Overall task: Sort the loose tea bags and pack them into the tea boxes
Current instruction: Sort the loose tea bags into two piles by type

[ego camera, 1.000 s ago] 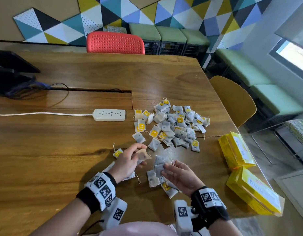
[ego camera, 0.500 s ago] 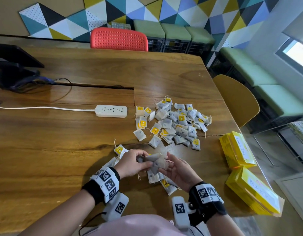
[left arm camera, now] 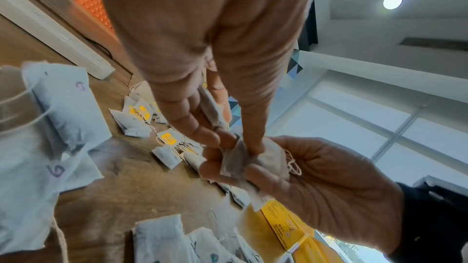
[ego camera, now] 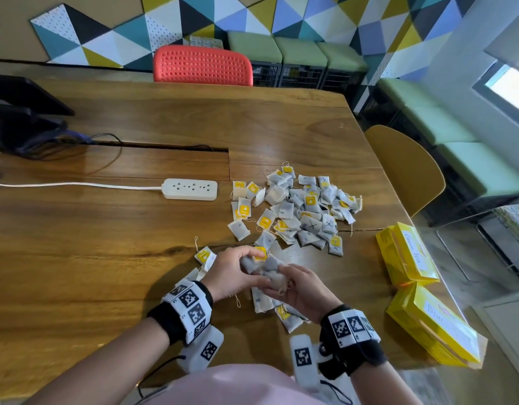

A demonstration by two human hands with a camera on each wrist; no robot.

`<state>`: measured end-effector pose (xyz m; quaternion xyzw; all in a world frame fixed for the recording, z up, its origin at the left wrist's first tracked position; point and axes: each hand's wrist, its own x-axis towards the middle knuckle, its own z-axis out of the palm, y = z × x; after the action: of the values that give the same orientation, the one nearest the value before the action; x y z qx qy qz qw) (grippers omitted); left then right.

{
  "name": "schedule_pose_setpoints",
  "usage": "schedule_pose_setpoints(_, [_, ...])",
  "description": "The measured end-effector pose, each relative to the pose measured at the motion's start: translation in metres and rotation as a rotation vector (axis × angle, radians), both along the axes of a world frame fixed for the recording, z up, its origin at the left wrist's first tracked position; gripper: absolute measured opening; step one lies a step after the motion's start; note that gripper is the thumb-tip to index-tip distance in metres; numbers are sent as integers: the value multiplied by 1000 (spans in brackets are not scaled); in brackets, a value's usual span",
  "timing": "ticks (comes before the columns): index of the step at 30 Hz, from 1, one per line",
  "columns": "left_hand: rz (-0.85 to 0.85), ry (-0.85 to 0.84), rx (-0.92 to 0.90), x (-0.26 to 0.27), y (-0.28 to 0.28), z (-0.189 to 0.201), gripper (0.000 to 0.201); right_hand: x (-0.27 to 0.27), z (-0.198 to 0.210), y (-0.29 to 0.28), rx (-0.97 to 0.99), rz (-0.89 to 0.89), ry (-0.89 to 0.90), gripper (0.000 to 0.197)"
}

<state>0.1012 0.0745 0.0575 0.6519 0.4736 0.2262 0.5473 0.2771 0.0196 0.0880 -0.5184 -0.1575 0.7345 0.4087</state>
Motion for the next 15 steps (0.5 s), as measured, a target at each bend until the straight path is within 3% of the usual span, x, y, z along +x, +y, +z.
schedule_pose_setpoints(3, [26, 25, 28, 5, 0, 0, 48, -2, 2, -2, -22, -5, 51, 28])
schedule_pose_setpoints(10, [22, -49, 5, -11, 12, 19, 46, 14, -4, -5, -50, -66, 89, 29])
schedule_pose_setpoints(15, [178, -57, 37, -46, 35, 35, 44, 30, -11, -9, -33, -167, 14, 25])
